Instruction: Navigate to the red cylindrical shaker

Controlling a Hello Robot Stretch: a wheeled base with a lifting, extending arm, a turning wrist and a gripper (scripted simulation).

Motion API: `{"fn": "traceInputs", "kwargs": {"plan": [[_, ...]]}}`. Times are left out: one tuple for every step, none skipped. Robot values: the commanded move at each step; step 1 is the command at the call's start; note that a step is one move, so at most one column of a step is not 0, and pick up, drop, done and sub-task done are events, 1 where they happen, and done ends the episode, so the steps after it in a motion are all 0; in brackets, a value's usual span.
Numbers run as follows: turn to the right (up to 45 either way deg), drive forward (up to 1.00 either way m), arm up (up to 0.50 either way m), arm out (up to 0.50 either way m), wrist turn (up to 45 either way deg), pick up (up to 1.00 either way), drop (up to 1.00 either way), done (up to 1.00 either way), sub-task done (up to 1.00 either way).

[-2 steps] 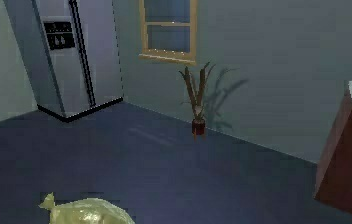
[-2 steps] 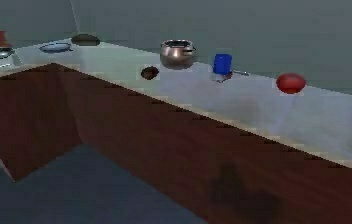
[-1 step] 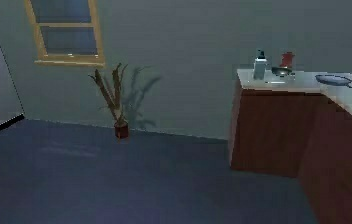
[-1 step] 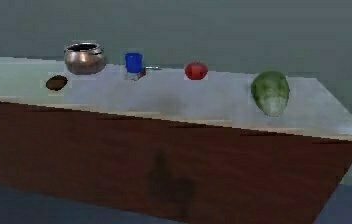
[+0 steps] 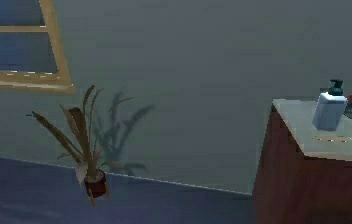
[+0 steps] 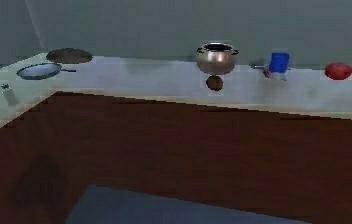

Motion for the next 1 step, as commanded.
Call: {"fn": "traceInputs", "kwargs": {"plan": [[9.0,0.00,0.00,0.00,0.0,0.00,0.00,0.00,0.00]]}}
